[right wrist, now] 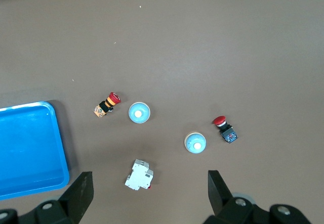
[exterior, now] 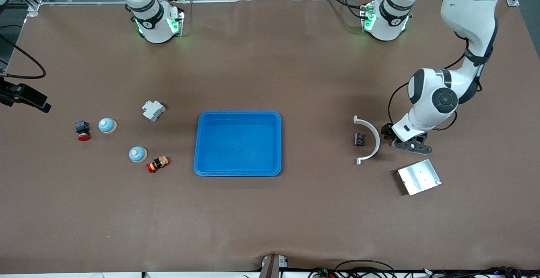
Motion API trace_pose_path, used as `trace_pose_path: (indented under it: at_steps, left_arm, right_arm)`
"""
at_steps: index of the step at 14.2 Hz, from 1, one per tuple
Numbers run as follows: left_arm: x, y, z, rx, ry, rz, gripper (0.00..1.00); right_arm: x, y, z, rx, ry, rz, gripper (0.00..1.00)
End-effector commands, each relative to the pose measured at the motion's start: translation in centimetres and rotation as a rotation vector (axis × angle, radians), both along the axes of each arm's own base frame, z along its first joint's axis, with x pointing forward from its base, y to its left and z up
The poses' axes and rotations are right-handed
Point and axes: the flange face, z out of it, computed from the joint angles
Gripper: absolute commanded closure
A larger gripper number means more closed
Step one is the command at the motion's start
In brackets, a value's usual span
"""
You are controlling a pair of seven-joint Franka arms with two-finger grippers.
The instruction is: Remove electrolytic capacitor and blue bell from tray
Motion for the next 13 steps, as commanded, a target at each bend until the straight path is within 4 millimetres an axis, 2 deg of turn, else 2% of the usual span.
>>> trace_pose_path:
  at_steps: [1, 10, 13]
  left_arm:
    - [0.6, 0.7, 2.9, -0.006, 0.020, 0.024, 0.00]
    - [4.4, 0.4, 10.2, -0.087, 0.028, 0.123, 0.00]
    - [5.4, 1.9, 13.7, -0.095, -0.017, 0.136, 0.00]
  right_arm:
    - [0.1, 0.1, 0.4, 0.007, -0.003, -0.011, 0.00]
    - [-0.1, 0.4, 0.5, 0.013, 0.001, -0.009, 0.00]
    - [-0.6, 0.4, 0.3, 0.017, 0.041, -0.001, 0.00]
